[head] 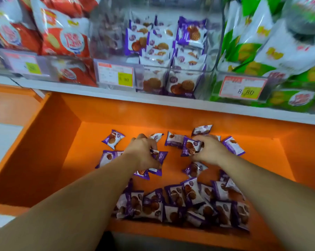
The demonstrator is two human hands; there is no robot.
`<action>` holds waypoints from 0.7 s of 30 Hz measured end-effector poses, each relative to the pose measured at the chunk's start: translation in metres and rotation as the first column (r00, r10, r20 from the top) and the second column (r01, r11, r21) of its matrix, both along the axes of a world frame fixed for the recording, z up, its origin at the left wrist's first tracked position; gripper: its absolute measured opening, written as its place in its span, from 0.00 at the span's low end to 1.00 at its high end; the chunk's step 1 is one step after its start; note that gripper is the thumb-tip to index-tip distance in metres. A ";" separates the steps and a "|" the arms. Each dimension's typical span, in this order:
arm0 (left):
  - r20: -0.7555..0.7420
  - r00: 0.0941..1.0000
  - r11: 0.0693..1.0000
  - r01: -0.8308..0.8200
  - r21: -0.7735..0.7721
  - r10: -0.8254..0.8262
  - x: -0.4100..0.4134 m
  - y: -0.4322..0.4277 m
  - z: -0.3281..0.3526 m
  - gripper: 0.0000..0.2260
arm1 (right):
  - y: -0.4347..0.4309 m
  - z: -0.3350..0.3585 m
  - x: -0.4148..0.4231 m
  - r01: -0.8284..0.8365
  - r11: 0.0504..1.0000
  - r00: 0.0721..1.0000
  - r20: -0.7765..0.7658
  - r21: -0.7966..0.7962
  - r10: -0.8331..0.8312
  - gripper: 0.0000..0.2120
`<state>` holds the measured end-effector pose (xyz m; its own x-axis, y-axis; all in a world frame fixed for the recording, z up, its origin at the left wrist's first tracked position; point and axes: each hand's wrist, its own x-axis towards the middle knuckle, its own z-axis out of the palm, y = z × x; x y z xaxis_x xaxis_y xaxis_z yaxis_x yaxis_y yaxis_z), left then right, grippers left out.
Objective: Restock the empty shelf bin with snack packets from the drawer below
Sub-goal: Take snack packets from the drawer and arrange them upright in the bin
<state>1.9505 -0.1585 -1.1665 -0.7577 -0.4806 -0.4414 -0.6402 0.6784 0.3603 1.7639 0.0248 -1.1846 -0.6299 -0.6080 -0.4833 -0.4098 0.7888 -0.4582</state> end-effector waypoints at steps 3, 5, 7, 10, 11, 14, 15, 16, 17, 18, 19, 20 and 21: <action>-0.096 0.995 0.999 -0.032 0.022 0.034 0.009 0.003 0.044 0.24 | 0.000 0.041 0.008 -0.058 0.998 0.997 0.057 -0.009 0.059 0.42; -0.159 0.986 0.997 -0.048 0.060 0.057 0.019 0.009 0.078 0.22 | -0.001 0.080 0.023 -0.106 0.994 0.988 0.113 0.005 0.104 0.41; -0.218 0.972 0.993 -0.069 0.093 0.088 0.035 0.015 0.112 0.20 | 0.003 0.123 0.041 -0.104 0.994 0.979 0.179 0.017 0.099 0.37; -0.288 0.952 0.987 -0.066 0.143 0.105 0.063 0.023 0.168 0.20 | 0.012 0.188 0.063 -0.146 0.989 0.957 0.251 -0.012 0.144 0.29; -0.309 0.944 0.985 -0.072 0.158 0.118 0.074 0.024 0.187 0.20 | 0.015 0.211 0.068 -0.173 0.985 0.950 0.259 -0.028 0.174 0.28; -0.387 0.905 0.962 -0.078 0.260 0.178 0.099 0.022 0.246 0.21 | 0.023 0.280 0.078 -0.137 0.984 0.949 0.269 -0.117 0.164 0.29; -0.422 0.883 0.948 -0.070 0.312 0.204 0.105 0.019 0.264 0.20 | 0.023 0.301 0.080 -0.102 0.980 0.956 0.256 -0.169 0.143 0.30; -0.462 0.855 0.934 -0.067 0.352 0.235 0.106 0.015 0.281 0.20 | 0.022 0.321 0.080 -0.072 0.972 0.963 0.238 -0.222 0.126 0.31; -0.499 0.822 0.921 -0.074 0.382 0.273 0.105 0.009 0.295 0.20 | 0.018 0.338 0.078 -0.041 0.960 0.970 0.220 -0.276 0.105 0.33; -0.529 0.788 0.908 -0.088 0.409 0.315 0.099 0.004 0.307 0.20 | 0.012 0.354 0.075 -0.009 0.941 0.976 0.201 -0.338 0.082 0.35; -0.546 0.758 0.893 -0.105 0.438 0.357 0.091 -0.003 0.317 0.21 | 0.004 0.368 0.070 0.028 0.916 0.980 0.191 -0.400 0.053 0.36; -0.555 0.731 0.875 -0.121 0.468 0.397 0.079 -0.009 0.324 0.23 | -0.007 0.378 0.066 0.062 0.887 0.982 0.187 -0.457 0.028 0.37; -0.562 0.704 0.860 -0.136 0.492 0.434 0.065 -0.015 0.329 0.26 | -0.020 0.385 0.060 0.087 0.859 0.983 0.183 -0.505 0.009 0.37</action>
